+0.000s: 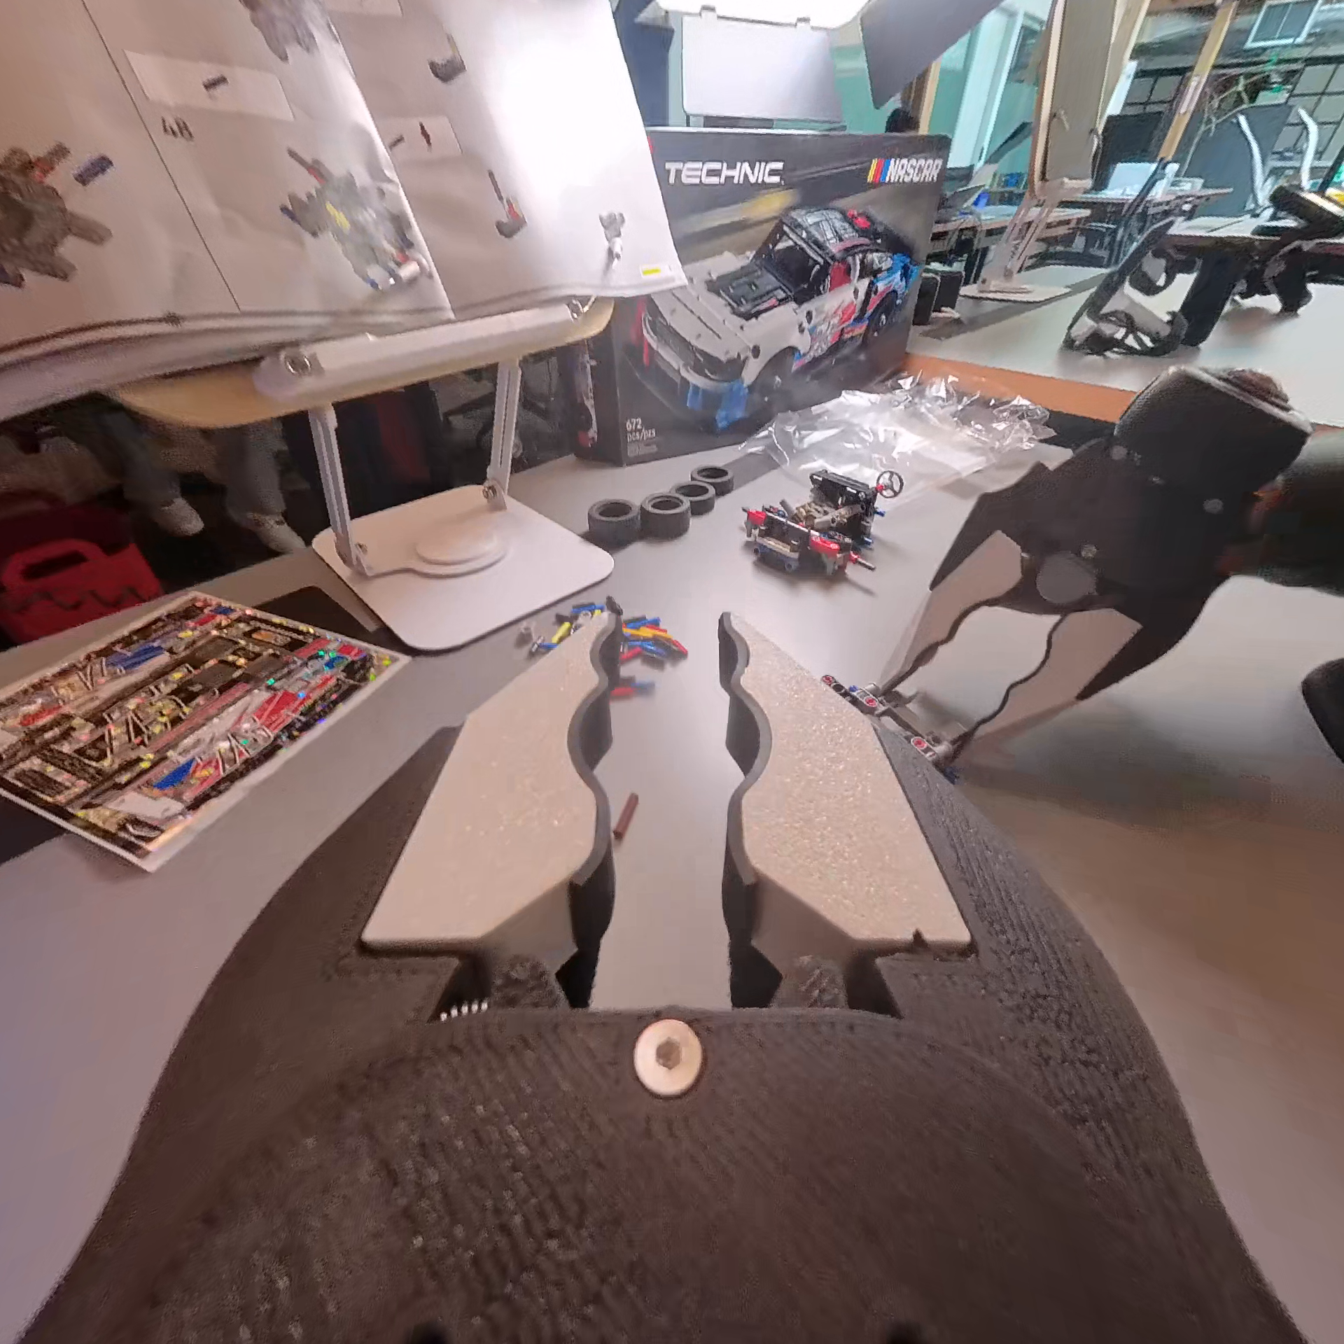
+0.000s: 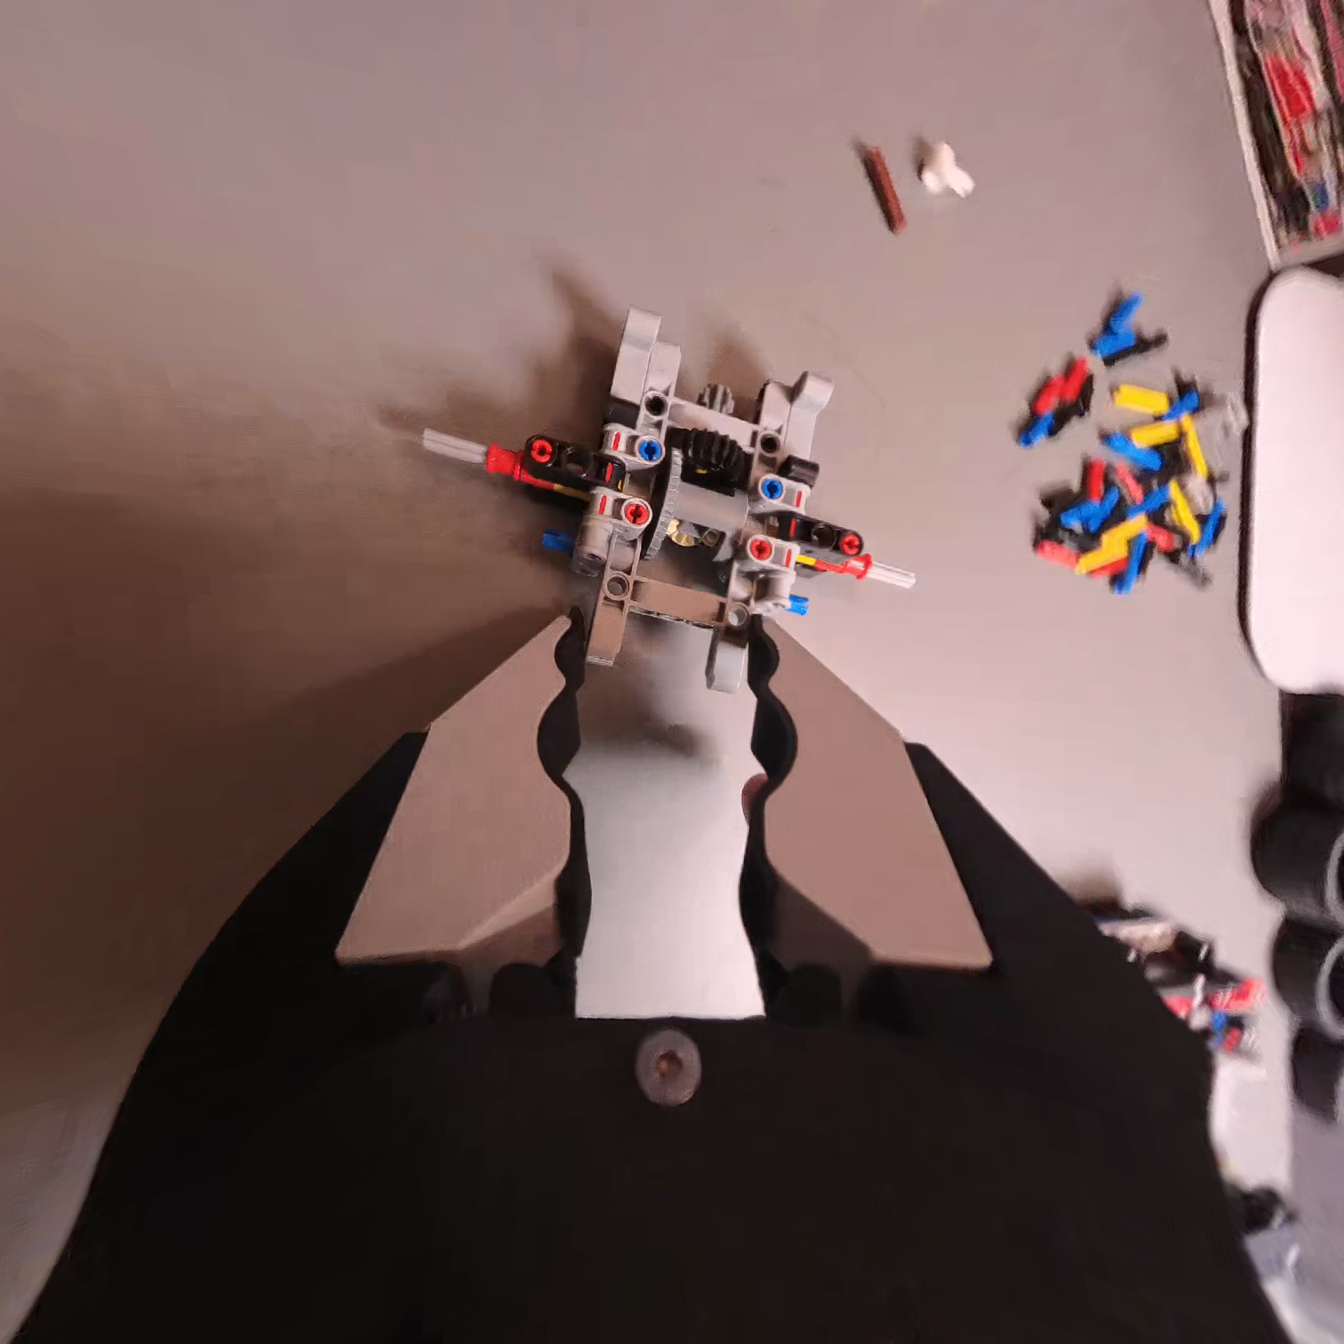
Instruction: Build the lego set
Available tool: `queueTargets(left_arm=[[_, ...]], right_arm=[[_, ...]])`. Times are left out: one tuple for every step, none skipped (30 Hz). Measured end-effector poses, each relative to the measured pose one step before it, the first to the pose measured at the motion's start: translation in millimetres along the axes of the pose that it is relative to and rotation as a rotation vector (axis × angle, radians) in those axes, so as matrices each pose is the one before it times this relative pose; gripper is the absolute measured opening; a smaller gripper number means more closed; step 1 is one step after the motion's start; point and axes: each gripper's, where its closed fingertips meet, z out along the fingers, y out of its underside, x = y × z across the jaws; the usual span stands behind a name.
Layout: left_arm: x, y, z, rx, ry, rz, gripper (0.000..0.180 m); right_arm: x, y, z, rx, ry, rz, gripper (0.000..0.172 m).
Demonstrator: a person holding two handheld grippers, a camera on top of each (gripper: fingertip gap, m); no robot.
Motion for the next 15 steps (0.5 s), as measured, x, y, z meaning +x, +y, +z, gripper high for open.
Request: queueTargets(left_arm=[[3.83,4.35,-1.77,-0.0057,-0.0008,-0.0006,0.023],[3.19,4.16,-0.77,-0.0069,-0.0068,0.0069,0.019],[3.13,4.35,0.38,-0.0078,-0.0084,0.0142,0.015],[4.39,4.74,1.58,-0.0098,0.0017,0.0160,0.013],[5.61,5.56,2.91,-0.0163,0.0111,0.0091,0.014],[6.23,5.87,3.67,-0.0205,0.0179,0.0015,0.016],[7.00,5.73,3.87,-0.0212,0.0250,0.0000,0.020],[7.29,5.44,3.91,-0.0230,0.0290,0.0040,0.025],[6.80,5.57,3.71,-0.0271,0.0281,0.0080,0.029],[6.32,5.49,3.34,-0.0293,0.0284,0.0098,0.034],[5.65,5.12,2.97,-0.0271,0.0276,0.0080,0.038],[4.10,4.03,2.22,-0.0206,0.0200,0.0040,0.043],[2.48,2.64,1.31,-0.0101,0.0124,0.0024,0.045],[1.54,1.17,0.30,-0.0011,0.0078,0.0017,0.045],[0.12,0.38,-0.37,0.0037,0.0019,-0.0007,0.045]], right_arm=[[-4.51,-1.72,-0.44,0.0174,-0.0467,-0.0735,0.044],[-6.10,-1.40,-0.64,0.0154,-0.0572,-0.0562,0.044],[-5.99,-1.75,-0.42,0.0136,-0.0542,-0.0379,0.044],[-6.92,-1.89,-0.36,0.0107,-0.0523,-0.0404,0.044],[-6.24,-0.43,0.15,-0.0036,-0.0382,-0.0434,0.044],[-3.36,-1.30,-0.16,-0.0027,-0.0188,-0.0338,0.044],[-1.75,-0.04,-0.40,-0.0100,-0.0095,-0.0251,0.044],[-0.58,0.89,-0.71,-0.0117,-0.0033,-0.0221,0.044],[0.48,1.77,-1.08,-0.0119,0.0027,-0.0173,0.044],[1.66,2.70,-1.32,-0.0126,0.0094,-0.0061,0.045],[1.18,1.37,-2.14,-0.0003,0.0065,0.0058,0.049],[1.35,-0.62,-3.38,0.0150,0.0081,0.0246,0.054],[1.89,-1.57,-4.90,0.0219,0.0119,0.0368,0.059],[2.73,-2.25,-6.29,0.0296,0.0216,0.0414,0.062],[4.53,-3.21,-7.36,0.0416,0.0363,0.0478,0.064]])
